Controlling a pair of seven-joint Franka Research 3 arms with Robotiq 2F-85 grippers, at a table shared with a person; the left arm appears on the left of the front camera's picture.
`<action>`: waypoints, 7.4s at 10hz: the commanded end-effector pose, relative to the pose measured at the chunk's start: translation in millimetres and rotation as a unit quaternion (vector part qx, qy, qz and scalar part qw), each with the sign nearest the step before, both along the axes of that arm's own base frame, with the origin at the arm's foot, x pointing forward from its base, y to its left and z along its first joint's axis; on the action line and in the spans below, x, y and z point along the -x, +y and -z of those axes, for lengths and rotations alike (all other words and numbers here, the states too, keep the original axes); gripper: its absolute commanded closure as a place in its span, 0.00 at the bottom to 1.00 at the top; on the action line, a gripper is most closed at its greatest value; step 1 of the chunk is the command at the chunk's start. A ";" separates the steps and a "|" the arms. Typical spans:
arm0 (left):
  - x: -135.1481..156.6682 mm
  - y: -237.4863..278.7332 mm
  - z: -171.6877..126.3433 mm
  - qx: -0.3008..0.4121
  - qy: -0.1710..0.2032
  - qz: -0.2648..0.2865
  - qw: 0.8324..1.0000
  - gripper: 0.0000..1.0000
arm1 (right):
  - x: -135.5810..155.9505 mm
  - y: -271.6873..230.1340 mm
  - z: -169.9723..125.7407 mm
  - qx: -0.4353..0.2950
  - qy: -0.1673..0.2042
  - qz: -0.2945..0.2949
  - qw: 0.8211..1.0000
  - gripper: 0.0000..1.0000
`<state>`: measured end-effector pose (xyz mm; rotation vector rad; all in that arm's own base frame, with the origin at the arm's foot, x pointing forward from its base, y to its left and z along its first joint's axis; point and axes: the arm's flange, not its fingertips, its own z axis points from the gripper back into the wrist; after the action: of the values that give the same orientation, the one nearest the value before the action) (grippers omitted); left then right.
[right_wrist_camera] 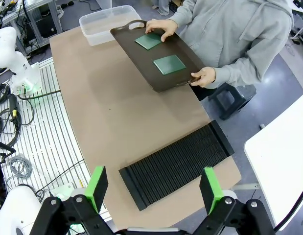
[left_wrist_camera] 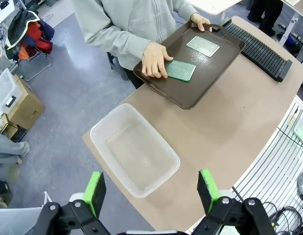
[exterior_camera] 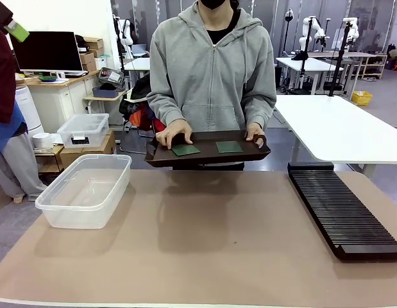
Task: Sort PCBs into racks and boxes based on the side picked up.
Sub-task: Pick up the Blank PCB handed by the Human.
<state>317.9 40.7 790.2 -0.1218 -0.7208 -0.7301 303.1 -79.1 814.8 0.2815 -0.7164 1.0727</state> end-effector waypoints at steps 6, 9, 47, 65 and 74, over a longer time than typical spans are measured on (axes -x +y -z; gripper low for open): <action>-0.3 0.5 0.7 0.002 0.002 -0.001 1.000 0.00 | 23.2 -44.1 -33.2 -0.072 -0.049 0.107 0.990 0.00; -0.3 0.5 0.7 0.002 0.002 -0.001 1.000 0.00 | 21.1 -66.9 -44.2 -0.087 -0.068 0.115 0.987 0.00; -0.3 0.5 0.7 0.002 0.002 -0.001 1.000 0.00 | 25.5 -70.6 -42.9 -0.074 -0.062 0.125 0.987 0.00; -85.9 -25.4 112.5 0.297 0.356 -0.096 0.881 0.00 | 25.5 -70.6 -42.9 -0.074 -0.062 0.125 0.987 0.00; -108.6 -52.9 160.1 0.427 0.359 -0.105 0.823 0.00 | 25.5 -70.6 -42.9 -0.074 -0.062 0.125 0.987 0.00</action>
<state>436.1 -0.6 641.4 -0.9842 -0.2368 -0.0896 278.7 -152.0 858.4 0.2447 -0.9200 0.8011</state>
